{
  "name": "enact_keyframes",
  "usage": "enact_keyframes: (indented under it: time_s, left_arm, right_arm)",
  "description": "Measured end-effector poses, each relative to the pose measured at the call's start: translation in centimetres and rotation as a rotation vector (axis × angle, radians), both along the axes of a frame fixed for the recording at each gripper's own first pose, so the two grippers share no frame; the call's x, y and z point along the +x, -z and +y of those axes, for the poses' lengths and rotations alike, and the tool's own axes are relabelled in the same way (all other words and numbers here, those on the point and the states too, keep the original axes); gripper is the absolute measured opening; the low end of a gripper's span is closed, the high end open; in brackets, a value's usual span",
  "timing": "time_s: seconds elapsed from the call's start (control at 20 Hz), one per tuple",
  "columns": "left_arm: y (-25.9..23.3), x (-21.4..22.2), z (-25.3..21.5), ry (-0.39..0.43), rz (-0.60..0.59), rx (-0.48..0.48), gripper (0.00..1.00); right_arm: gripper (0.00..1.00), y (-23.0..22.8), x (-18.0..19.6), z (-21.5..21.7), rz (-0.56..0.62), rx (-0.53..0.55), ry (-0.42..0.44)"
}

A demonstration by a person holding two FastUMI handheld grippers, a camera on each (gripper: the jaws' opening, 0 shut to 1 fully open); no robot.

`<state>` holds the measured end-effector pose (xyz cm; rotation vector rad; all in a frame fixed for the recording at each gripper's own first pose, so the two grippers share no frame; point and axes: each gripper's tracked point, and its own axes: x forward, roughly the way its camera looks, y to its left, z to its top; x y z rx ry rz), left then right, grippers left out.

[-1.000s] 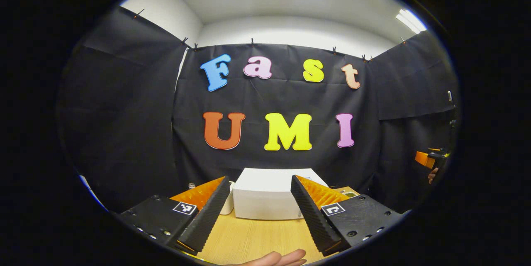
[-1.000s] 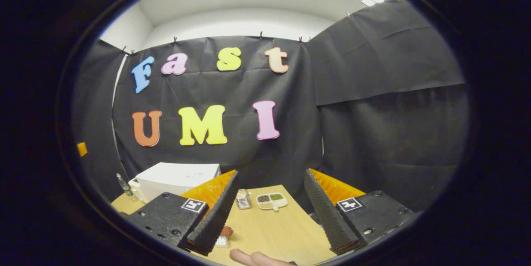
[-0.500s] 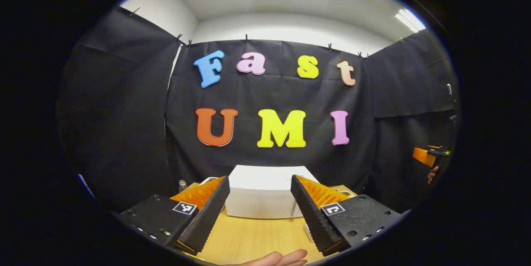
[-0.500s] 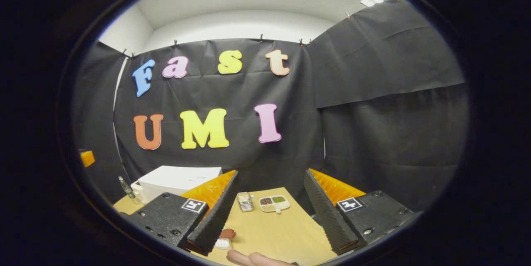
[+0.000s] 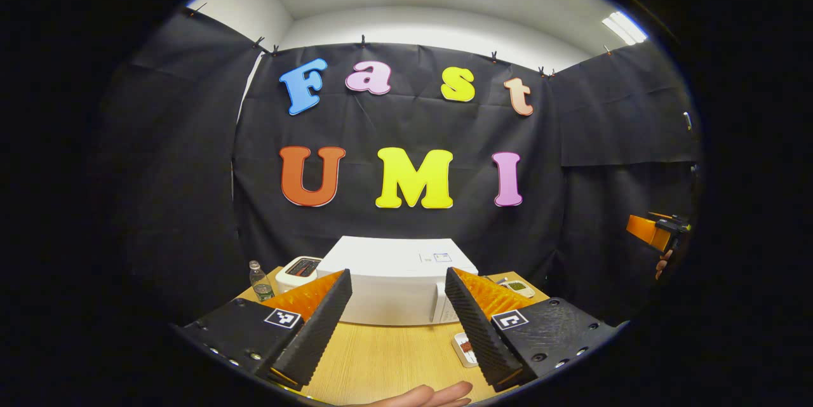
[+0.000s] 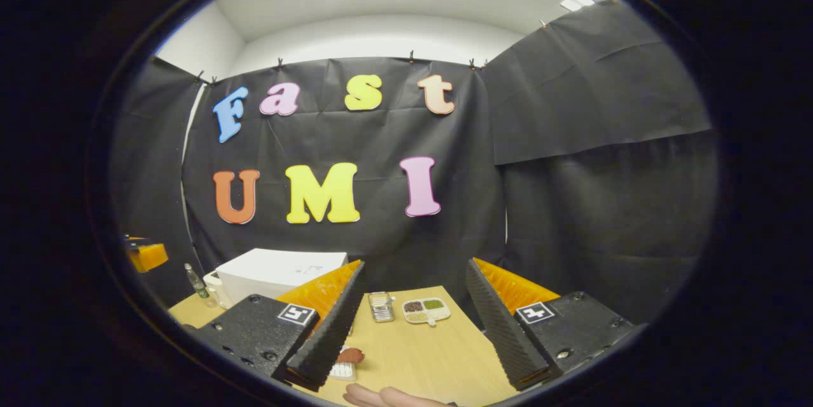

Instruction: Open the microwave oven with the left hand, put the food in, and close the microwave oven.

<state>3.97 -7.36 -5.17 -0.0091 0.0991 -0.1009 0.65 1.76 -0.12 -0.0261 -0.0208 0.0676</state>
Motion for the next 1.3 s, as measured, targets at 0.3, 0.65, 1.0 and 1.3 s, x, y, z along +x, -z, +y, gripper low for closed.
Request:
enact_keyframes:
  time_s: [0.3,0.65,1.0,1.3]
  left_arm:
    - [4.8,4.9,-3.8,0.060,0.015,-0.051,0.93]
    - [12.1,11.7,-6.5,0.045,0.026,-0.090,0.93]
    - [19.2,16.3,-9.9,0.053,0.051,-0.098,0.93]
    - [23.8,19.2,-11.7,0.046,0.086,-0.081,0.93]
  right_arm:
    - [1.00,0.1,0.6,-0.8,-0.010,-0.006,-0.013]
    - [1.00,1.3,1.9,-2.7,-0.012,-0.017,-0.008]
    - [1.00,4.0,4.1,-3.9,0.016,-0.034,-0.022]
    - [1.00,5.7,5.6,-5.5,0.034,-0.024,-0.021]
